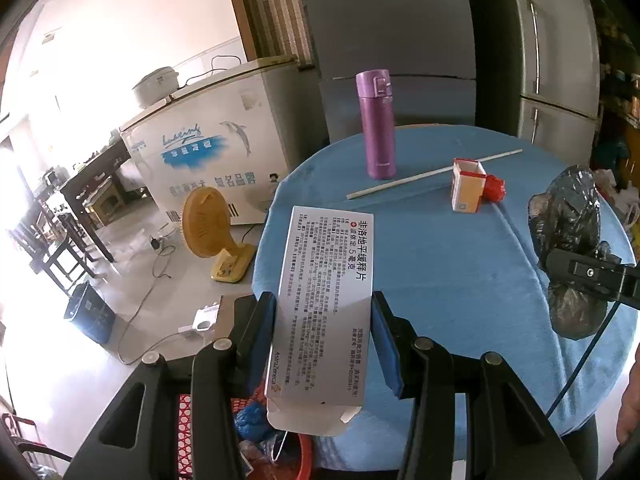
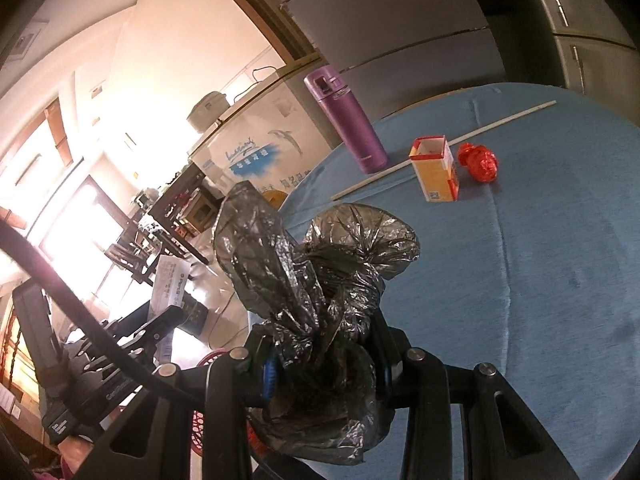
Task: Collect trash
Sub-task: 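Carry the white box and black bags over the red basket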
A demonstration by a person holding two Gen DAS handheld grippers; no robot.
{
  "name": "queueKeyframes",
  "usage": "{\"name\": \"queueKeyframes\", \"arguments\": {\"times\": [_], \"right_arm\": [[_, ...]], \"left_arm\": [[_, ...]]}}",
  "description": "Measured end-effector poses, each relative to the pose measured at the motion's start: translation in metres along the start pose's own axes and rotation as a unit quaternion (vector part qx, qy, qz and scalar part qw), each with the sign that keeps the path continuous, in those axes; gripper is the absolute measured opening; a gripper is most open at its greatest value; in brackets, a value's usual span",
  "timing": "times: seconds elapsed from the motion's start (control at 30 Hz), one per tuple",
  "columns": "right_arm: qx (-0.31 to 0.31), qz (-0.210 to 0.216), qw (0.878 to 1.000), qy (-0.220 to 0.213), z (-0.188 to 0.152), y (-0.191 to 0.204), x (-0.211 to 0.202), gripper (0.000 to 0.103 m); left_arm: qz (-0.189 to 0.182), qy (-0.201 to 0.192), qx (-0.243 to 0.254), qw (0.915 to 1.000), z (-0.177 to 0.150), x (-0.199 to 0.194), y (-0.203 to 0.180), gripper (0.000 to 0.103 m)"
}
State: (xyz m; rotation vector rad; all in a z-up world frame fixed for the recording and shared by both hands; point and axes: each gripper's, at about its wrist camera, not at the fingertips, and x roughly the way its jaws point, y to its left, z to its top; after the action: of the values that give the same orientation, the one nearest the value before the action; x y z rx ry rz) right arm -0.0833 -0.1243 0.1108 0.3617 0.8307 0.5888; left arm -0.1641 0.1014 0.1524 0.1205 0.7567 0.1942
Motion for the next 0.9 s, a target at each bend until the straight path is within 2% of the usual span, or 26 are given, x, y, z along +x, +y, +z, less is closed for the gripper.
{"name": "queueKeyframes", "arguments": {"times": [0.9], "right_arm": [[-0.027, 0.027, 0.998, 0.045, -0.013, 0.028, 0.028, 0.040]], "left_arm": [[0.030, 0.026, -0.020, 0.9990, -0.023, 0.012, 0.029, 0.049]]}}
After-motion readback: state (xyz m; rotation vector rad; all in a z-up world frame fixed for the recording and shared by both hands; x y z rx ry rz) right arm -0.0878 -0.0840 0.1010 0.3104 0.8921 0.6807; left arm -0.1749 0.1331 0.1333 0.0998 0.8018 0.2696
